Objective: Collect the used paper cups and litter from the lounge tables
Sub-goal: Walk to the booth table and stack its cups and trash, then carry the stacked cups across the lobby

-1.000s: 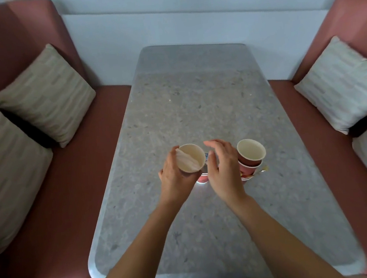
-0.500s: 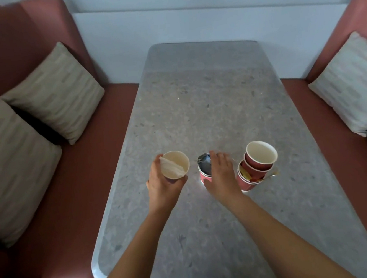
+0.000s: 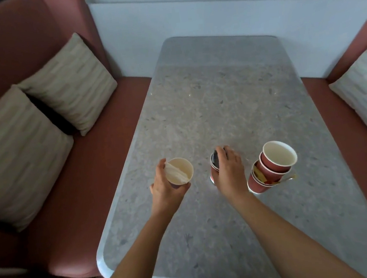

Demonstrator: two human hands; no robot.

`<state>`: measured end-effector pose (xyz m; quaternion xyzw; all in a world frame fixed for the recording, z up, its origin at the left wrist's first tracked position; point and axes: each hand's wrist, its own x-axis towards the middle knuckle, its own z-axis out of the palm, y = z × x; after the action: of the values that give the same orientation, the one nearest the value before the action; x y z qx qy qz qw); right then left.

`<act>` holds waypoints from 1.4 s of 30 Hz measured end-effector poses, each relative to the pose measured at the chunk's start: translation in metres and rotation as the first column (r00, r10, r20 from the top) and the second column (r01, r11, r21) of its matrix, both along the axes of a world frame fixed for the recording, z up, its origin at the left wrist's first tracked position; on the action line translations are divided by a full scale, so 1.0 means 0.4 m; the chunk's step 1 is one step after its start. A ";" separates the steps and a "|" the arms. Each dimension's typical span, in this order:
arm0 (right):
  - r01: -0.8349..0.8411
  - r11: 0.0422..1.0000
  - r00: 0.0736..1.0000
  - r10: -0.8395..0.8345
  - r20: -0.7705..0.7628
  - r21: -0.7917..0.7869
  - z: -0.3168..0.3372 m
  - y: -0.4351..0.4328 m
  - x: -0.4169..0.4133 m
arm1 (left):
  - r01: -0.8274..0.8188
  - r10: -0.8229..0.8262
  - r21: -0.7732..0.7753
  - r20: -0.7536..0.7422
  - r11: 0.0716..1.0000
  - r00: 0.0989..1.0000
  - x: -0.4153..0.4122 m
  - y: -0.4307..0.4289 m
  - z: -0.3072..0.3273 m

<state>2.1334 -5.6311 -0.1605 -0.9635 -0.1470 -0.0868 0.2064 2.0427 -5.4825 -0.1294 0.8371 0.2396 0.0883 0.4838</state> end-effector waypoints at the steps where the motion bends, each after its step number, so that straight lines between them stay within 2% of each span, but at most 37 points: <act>1: -0.003 1.000 1.000 0.003 0.006 0.028 0.005 0.002 0.003 | 0.002 -0.002 0.002 -0.003 1.000 1.000 0.000 0.000 -0.002; 4: -0.027 0.988 0.999 0.021 0.039 0.152 0.038 0.011 0.001 | 0.000 0.000 -0.002 -0.015 1.000 1.000 0.001 -0.003 -0.004; 7: -0.045 0.945 0.991 0.000 0.137 0.323 0.105 0.021 -0.009 | 0.016 -0.016 0.001 -0.030 1.000 0.999 0.003 -0.010 -0.003; 11: -0.069 0.814 0.991 -0.012 0.134 0.576 0.224 0.040 -0.035 | 0.032 -0.031 0.005 -0.061 0.999 0.998 0.006 -0.023 0.012; 13: -0.080 0.762 0.993 0.004 0.119 0.643 0.266 0.050 -0.048 | 0.039 -0.038 0.002 -0.055 0.999 0.998 0.010 -0.029 0.023; 20: -0.167 0.773 0.986 0.138 0.094 0.612 0.283 0.070 -0.092 | 0.058 -0.058 -0.001 -0.043 0.998 0.997 0.026 -0.057 0.062; 24: -0.197 0.836 0.980 0.157 0.121 0.513 0.244 0.074 -0.107 | 0.089 -0.088 0.029 -0.019 0.996 0.996 0.034 -0.062 0.065; 27: -0.202 0.870 0.979 0.194 0.066 0.449 0.219 0.073 -0.110 | 0.097 -0.097 0.045 -0.001 0.994 0.995 0.035 -0.070 0.068; 33: -0.229 0.873 0.971 0.234 0.040 0.432 0.215 0.051 -0.100 | 0.113 -0.113 0.012 0.031 0.994 0.993 0.037 -0.087 0.068; 38: -0.195 0.884 0.980 0.198 0.038 0.425 0.228 0.030 -0.098 | 0.115 -0.113 -0.108 0.027 0.987 0.993 0.054 -0.100 0.082; 42: -0.141 0.895 0.990 0.122 0.071 0.423 0.246 -0.004 -0.098 | 0.142 -0.140 -0.135 0.027 0.981 0.990 0.066 -0.119 0.082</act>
<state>2.0943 -5.6326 -0.0619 -0.8807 -0.1934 -0.1232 0.4145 2.0691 -5.5300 -0.0964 0.8162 0.1810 0.0443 0.5469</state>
